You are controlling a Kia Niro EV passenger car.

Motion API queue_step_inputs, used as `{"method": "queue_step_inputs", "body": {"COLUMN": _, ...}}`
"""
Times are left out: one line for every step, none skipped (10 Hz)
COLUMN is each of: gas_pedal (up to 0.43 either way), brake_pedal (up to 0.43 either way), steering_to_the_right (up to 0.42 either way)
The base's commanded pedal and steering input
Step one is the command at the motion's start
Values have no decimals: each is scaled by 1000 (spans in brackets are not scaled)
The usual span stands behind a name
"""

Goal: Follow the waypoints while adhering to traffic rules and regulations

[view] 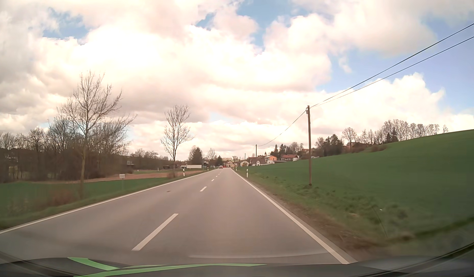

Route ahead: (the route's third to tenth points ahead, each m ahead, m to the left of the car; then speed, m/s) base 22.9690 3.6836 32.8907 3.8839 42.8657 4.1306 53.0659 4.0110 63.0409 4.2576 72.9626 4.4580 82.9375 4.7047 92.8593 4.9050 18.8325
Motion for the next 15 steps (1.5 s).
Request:
{"method": "queue_step_inputs", "body": {"gas_pedal": 220, "brake_pedal": 0, "steering_to_the_right": -2}}
{"method": "queue_step_inputs", "body": {"gas_pedal": 220, "brake_pedal": 0, "steering_to_the_right": -2}}
{"method": "queue_step_inputs", "body": {"gas_pedal": 220, "brake_pedal": 0, "steering_to_the_right": -2}}
{"method": "queue_step_inputs", "body": {"gas_pedal": 220, "brake_pedal": 0, "steering_to_the_right": -1}}
{"method": "queue_step_inputs", "body": {"gas_pedal": 220, "brake_pedal": 0, "steering_to_the_right": -2}}
{"method": "queue_step_inputs", "body": {"gas_pedal": 220, "brake_pedal": 0, "steering_to_the_right": -3}}
{"method": "queue_step_inputs", "body": {"gas_pedal": 220, "brake_pedal": 0, "steering_to_the_right": -3}}
{"method": "queue_step_inputs", "body": {"gas_pedal": 220, "brake_pedal": 0, "steering_to_the_right": -4}}
{"method": "queue_step_inputs", "body": {"gas_pedal": 220, "brake_pedal": 0, "steering_to_the_right": -4}}
{"method": "queue_step_inputs", "body": {"gas_pedal": 220, "brake_pedal": 0, "steering_to_the_right": -5}}
{"method": "queue_step_inputs", "body": {"gas_pedal": 220, "brake_pedal": 0, "steering_to_the_right": -5}}
{"method": "queue_step_inputs", "body": {"gas_pedal": 220, "brake_pedal": 0, "steering_to_the_right": -5}}
{"method": "queue_step_inputs", "body": {"gas_pedal": 220, "brake_pedal": 0, "steering_to_the_right": -5}}
{"method": "queue_step_inputs", "body": {"gas_pedal": 220, "brake_pedal": 0, "steering_to_the_right": -5}}
{"method": "queue_step_inputs", "body": {"gas_pedal": 220, "brake_pedal": 0, "steering_to_the_right": -5}}
